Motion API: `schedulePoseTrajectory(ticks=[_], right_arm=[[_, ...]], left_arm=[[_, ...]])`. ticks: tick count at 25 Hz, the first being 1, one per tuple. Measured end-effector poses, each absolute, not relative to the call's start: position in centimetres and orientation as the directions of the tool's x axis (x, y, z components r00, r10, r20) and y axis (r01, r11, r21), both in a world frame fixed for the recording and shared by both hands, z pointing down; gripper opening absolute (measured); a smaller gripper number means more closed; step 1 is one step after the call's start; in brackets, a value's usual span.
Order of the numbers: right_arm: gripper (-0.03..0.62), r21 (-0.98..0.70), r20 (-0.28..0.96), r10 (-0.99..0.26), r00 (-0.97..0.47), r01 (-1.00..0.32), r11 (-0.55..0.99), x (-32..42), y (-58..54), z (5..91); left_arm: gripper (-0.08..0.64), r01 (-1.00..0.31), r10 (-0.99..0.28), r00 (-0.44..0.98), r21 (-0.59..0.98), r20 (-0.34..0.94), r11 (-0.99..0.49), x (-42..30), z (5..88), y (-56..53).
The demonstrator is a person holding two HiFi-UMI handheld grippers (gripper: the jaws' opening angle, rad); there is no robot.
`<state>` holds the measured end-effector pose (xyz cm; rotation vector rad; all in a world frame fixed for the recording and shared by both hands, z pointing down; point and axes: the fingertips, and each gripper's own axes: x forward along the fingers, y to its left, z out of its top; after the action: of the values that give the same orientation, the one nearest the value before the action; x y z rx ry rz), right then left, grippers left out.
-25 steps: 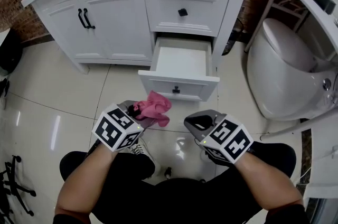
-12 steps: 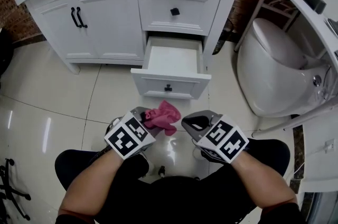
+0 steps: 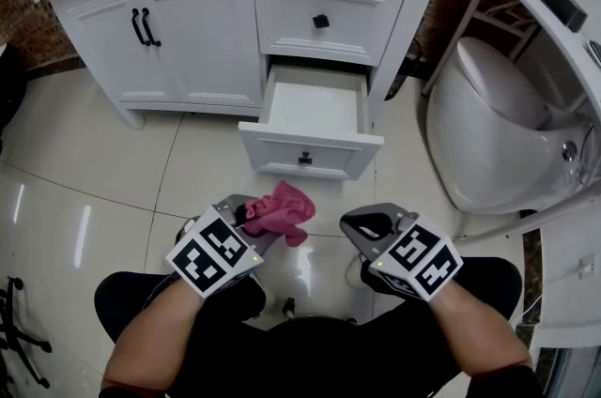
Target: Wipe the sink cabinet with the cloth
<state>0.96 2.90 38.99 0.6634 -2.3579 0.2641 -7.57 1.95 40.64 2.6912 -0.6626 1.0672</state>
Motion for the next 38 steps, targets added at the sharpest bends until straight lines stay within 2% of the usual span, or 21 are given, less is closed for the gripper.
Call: schedulePoseTrajectory(ticks=[5, 12, 17, 26, 38], right_arm=[[0.006, -0.007, 0.578, -0.447, -0.682, -0.552, 0.834, 0.9, 3.4, 36.0], [0.006, 0.026, 0.540, -0.503, -0.675, -0.584, 0.812, 1.4, 3.7, 34.8], [0.006, 0.016, 0.516, -0.514, -0.685, -0.592, 0.806, 1.4, 3.1, 34.2], [0.006, 0.009, 0.499, -0.530, -0.686, -0.608, 0.794, 1.7, 2.6, 33.8], [0.006, 0.007, 0.506, -0.518, -0.690, -0.597, 0.802, 1.4, 2.8, 34.1]], left_arm=[[0.098, -0.499, -0.402, 0.660, -0.030, 0.635, -0.866, -8.8, 38.5, 2.1], [0.098, -0.548, -0.474, 0.692, -0.032, 0.544, -0.836, -10.3, 35.7, 2.4], [0.100, -0.529, -0.488, 0.743, -0.044, 0.457, -0.847, -9.4, 33.5, 2.3], [0.100, -0.532, -0.471, 0.747, -0.003, 0.469, -0.847, -9.2, 34.3, 2.2], [0.100, -0.535, -0.480, 0.740, -0.022, 0.471, -0.845, -9.5, 34.6, 1.9]])
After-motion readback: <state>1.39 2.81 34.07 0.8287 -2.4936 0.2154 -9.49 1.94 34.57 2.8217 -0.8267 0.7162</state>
